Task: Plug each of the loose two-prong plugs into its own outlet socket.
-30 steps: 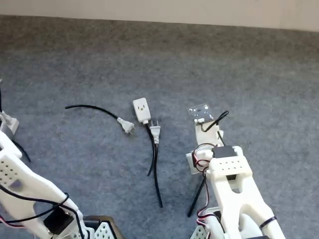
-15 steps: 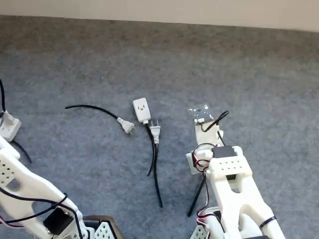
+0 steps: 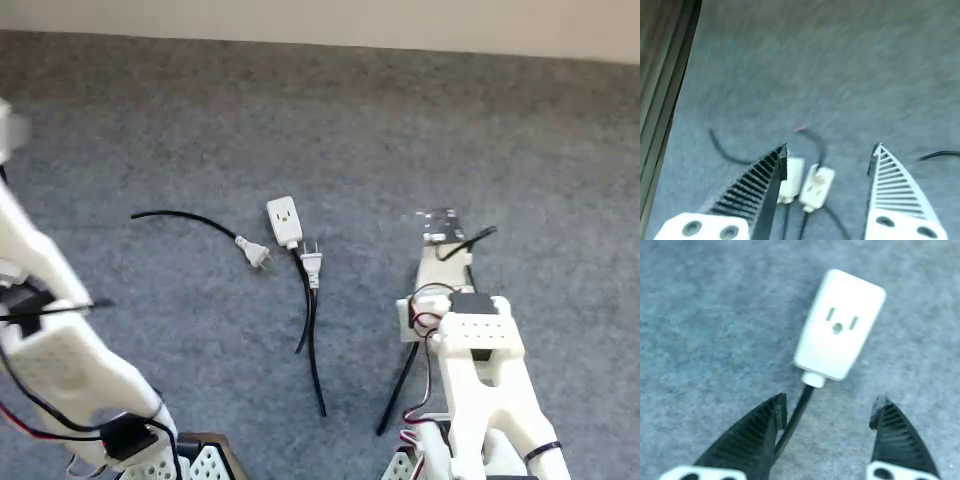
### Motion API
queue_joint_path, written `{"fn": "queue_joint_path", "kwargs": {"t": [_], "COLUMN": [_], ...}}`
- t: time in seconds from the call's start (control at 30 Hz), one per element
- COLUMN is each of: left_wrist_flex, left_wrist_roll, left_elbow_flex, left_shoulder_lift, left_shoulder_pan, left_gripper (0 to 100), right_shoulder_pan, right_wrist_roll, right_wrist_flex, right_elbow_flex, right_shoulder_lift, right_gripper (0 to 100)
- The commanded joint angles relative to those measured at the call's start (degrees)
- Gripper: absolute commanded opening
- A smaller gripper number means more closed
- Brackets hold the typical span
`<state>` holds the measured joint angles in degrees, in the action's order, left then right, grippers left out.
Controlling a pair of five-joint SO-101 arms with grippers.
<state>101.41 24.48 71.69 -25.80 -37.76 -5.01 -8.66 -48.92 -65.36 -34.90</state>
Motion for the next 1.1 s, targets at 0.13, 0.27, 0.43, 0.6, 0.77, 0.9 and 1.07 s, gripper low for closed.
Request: {"fn": "queue_joint_path", "kwargs": {"t": [0.13,0.27,0.43,0.6,0.77,0.9,1.07], "left_wrist_flex": [-4.4,-19.1,-28.0,-25.7,-14.2,-9.5,-9.5], "left_wrist_roll": [-3.3,-3.4,-9.5,-19.1,-20.3,-20.3,-20.2], "left_elbow_flex": [-30.9,-41.6,-44.3,-41.0,-34.8,-31.1,-35.6], "left_shoulder_lift": [9.8,6.6,-1.4,-8.5,-10.2,-10.4,-10.7], "left_shoulder_pan": [27.2,33.3,36.6,40.0,46.8,49.5,49.0], "left_gripper": [27,27,27,27,27,27,27], "right_shoulder_pan": [10.9,13.9,10.8,8.7,10.1,16.1,16.3], "right_wrist_roll": [4.7,11.8,11.8,11.8,11.8,12.2,12.2], "right_wrist_flex": [0.5,0.5,0.5,0.5,0.5,0.5,0.6], "right_elbow_flex": [6.4,7.3,7.0,7.0,7.1,7.4,7.4], "right_shoulder_lift": [-1.4,-1.4,-1.4,-1.4,-1.4,-1.4,-1.4], "right_gripper": [26.0,26.0,26.0,26.0,26.0,26.0,26.0]}}
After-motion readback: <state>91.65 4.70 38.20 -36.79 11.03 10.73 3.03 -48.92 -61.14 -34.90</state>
